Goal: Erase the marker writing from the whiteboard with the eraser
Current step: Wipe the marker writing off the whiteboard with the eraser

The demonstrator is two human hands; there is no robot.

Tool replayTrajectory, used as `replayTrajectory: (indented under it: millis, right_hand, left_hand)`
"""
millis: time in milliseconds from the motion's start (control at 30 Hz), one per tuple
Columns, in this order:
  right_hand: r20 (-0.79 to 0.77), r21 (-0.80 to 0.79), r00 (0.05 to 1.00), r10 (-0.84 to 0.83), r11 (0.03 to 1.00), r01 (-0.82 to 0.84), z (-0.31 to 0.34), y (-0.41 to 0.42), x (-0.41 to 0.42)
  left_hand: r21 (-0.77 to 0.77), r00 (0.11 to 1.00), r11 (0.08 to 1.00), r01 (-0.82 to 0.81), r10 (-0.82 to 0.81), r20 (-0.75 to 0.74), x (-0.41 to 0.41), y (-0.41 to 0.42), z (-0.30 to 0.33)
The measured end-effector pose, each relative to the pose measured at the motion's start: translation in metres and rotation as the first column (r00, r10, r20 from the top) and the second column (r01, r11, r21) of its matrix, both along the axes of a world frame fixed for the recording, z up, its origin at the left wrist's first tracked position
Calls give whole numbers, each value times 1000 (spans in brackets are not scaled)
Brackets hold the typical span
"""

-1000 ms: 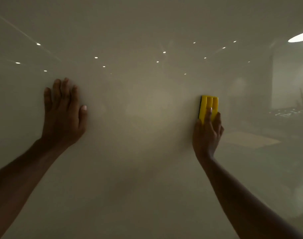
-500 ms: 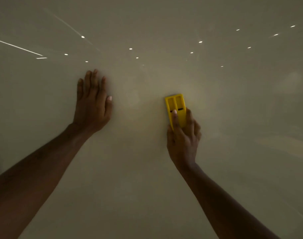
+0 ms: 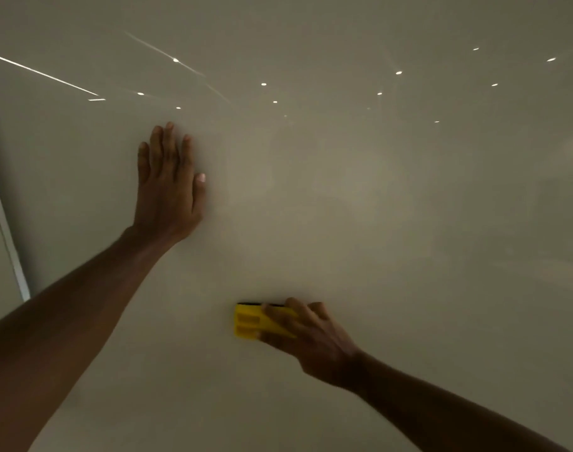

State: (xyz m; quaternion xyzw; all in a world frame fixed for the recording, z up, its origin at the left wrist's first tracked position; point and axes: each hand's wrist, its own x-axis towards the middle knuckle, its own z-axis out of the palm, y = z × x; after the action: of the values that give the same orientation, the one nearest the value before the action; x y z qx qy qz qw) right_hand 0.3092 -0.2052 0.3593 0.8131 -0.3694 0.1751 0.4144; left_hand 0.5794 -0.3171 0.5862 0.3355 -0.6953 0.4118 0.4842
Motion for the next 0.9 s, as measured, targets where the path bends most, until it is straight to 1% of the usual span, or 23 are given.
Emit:
replayTrajectory:
  millis: [67,133,167,233,300,367,400,433,467,533,600,633,667,700,733,767,800,833,900]
  right_hand:
    - [63,-86,998,0,996,6,11,6,-22]
    - [202,-198,979,-22,978,63,40,12,-43]
    - [294,-246,955,-48,961,124,60,15,-51]
    - [507,-313,858,-75,912,265,102,17,-59]
    - [674,-345,738,-40,866,362,143,11,-51]
    - [766,-338,643,6,854,395,178,3,-27]
    - [786,-334,617,23,857,392,190,-3,-11]
    - [785,-332,618,30,864,380,198,-9,7]
    - [757,-334,653,23,873,356,202,-15,27]
    - [613,-336,790,-1,904,262,190,-28,67]
    - [344,-269,939,-1,958,99,160,-37,94]
    - [188,-209,982,10,977,30,146,-38,99]
    - [45,-152,999,15,988,-8,137,-37,98]
    - [-64,-117,998,14,993,-22,136,-36,94]
    - [-128,-109,992,7,994,-21,141,-37,89]
    - [-151,-122,989,-4,992,-15,154,-37,83]
    - [-141,-146,990,-15,989,-5,170,-38,79]
    - [-106,-191,994,-31,982,10,190,-39,75]
    - [12,-298,997,-71,952,71,237,-36,63]
  left_hand:
    - [-7,1000,1000,0,0,0,12,-2,0]
    - [-13,1000,1000,-6,6,-6,24,-6,1]
    - [-18,1000,1000,-5,5,-9,29,-8,2]
    - [-24,1000,1000,-7,6,-18,38,-11,5]
    - [-38,1000,999,-14,12,-27,46,-15,8]
    - [-46,999,999,-15,13,-40,54,-19,12]
    - [-53,999,999,-12,10,-45,58,-21,13]
    - [-63,999,998,-10,7,-48,63,-22,14]
    - [-69,999,998,-7,3,-54,66,-23,15]
    - [-71,998,997,-2,-3,-65,73,-25,18]
    - [-73,997,997,2,-8,-76,77,-28,20]
    - [-77,997,997,5,-11,-78,77,-28,21]
    - [-79,997,997,5,-12,-79,78,-29,21]
    - [-78,997,997,8,-14,-82,77,-29,22]
    - [-76,996,997,12,-19,-85,75,-29,22]
    - [-75,996,997,16,-23,-92,72,-29,23]
    - [-68,995,998,16,-23,-101,71,-28,23]
    - [-67,994,998,17,-24,-104,67,-28,24]
    - [-78,995,997,5,-13,-98,61,-28,27]
